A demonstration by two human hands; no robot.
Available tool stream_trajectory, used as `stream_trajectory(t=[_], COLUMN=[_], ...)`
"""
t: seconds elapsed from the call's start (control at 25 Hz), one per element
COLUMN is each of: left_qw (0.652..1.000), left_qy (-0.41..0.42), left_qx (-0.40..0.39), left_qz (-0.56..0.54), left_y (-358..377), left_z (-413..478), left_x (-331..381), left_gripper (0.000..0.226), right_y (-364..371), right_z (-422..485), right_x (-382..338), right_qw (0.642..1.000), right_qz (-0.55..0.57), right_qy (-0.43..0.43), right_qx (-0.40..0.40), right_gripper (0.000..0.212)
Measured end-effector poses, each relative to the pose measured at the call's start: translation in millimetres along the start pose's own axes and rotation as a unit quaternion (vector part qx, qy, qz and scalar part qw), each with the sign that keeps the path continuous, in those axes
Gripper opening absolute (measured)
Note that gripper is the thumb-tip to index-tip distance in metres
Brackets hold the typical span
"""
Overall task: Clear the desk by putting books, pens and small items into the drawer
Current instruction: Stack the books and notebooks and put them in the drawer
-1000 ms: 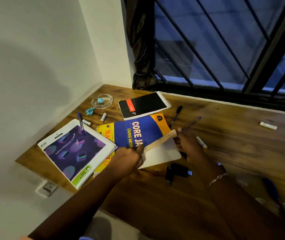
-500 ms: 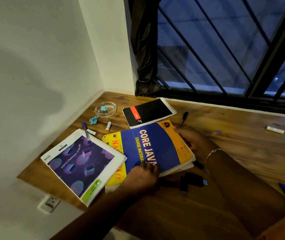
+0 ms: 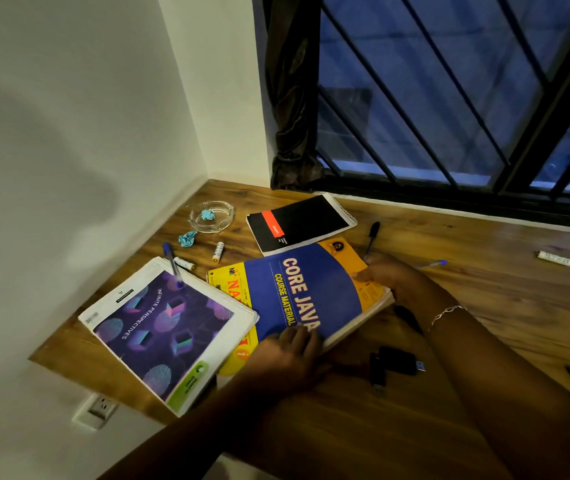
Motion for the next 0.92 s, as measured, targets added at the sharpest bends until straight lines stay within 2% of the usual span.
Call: stream_trajectory(t=[0.08, 0.16, 0.24, 0.28, 0.4, 0.44, 0.52, 0.6, 0.64, 0.68, 0.72, 0.76, 0.8, 0.84, 0.92], left_qw=[0.999, 0.993, 0.976, 0.959, 0.864, 0.824, 0.757, 0.733, 0.725, 0.712, 0.692, 0.667, 0.638, 0.608, 0.545], left_qy=[-0.029, -0.089, -0.167, -0.206, -0.285, -0.306, -0.311, -0.304, -0.307, -0.312, -0.319, -0.332, -0.35, -0.374, -0.423], left_qx=[0.002, 0.033, 0.064, 0.054, 0.043, 0.004, -0.078, -0.054, -0.017, 0.02, 0.052, 0.077, 0.097, 0.11, 0.114], left_qz=[-0.029, -0.07, -0.128, -0.189, -0.414, -0.477, -0.57, -0.606, -0.616, -0.629, -0.646, -0.663, -0.679, -0.692, -0.715], left_y=[-11.7, -23.2, -25.2, -28.9, -51.8, -60.0, -71.4, -82.5, -87.1, -92.5, -96.2, -98.1, -98.6, -97.6, -91.7], left_z=[10.0, 36.6, 69.0, 85.6, 131.2, 142.1, 155.7, 160.8, 163.0, 164.7, 165.5, 165.2, 163.6, 161.0, 154.9], left_x=[-4.9, -25.7, -57.6, -72.6, -107.3, -115.0, -125.0, -127.8, -129.1, -130.0, -131.2, -133.0, -134.3, -135.2, -134.1], left_gripper=[0.061, 0.054, 0.046, 0.051, 0.063, 0.06, 0.037, 0.009, 0.005, 0.005, 0.005, 0.006, 0.006, 0.006, 0.01], right_y=[-6.3, -19.1, -33.2, -40.9, -64.3, -69.9, -81.2, -94.3, -102.9, -110.4, -115.2, -111.7, -105.0, -94.7, -68.1], right_z=[-2.1, -9.2, -22.0, -28.3, -43.4, -48.1, -57.8, -66.6, -69.5, -72.9, -71.7, -72.7, -70.2, -64.8, -54.3], right_x=[-3.7, -14.9, -33.7, -44.5, -75.9, -85.9, -106.3, -121.5, -125.5, -125.2, -118.3, -108.2, -95.4, -80.4, -52.3], right_qw=[0.999, 0.996, 0.988, 0.981, 0.961, 0.954, 0.942, 0.935, 0.931, 0.919, 0.887, 0.839, 0.808, 0.833, 0.906], right_qz=[-0.02, -0.022, -0.032, -0.036, -0.045, -0.043, -0.023, 0.019, 0.068, 0.158, 0.265, 0.345, 0.38, 0.356, 0.276], right_qy=[-0.034, -0.081, -0.152, -0.187, -0.274, -0.297, -0.335, -0.354, -0.357, -0.346, -0.327, -0.311, -0.31, -0.305, -0.274], right_qx=[0.008, 0.024, 0.027, 0.027, 0.021, 0.016, -0.003, -0.025, -0.044, -0.105, -0.188, -0.285, -0.327, -0.293, -0.166], right_gripper=[0.033, 0.035, 0.036, 0.038, 0.044, 0.046, 0.049, 0.047, 0.053, 0.061, 0.071, 0.082, 0.09, 0.092, 0.092])
Point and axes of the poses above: each hand's wrist, its own z-axis towards the middle knuckle, its own y-axis out of the palm, x = y × z, the point moved 2 cm from there along z, towards the middle knuckle, and after that the axes turned 6 degrees about -y, right-handed, at the moved point
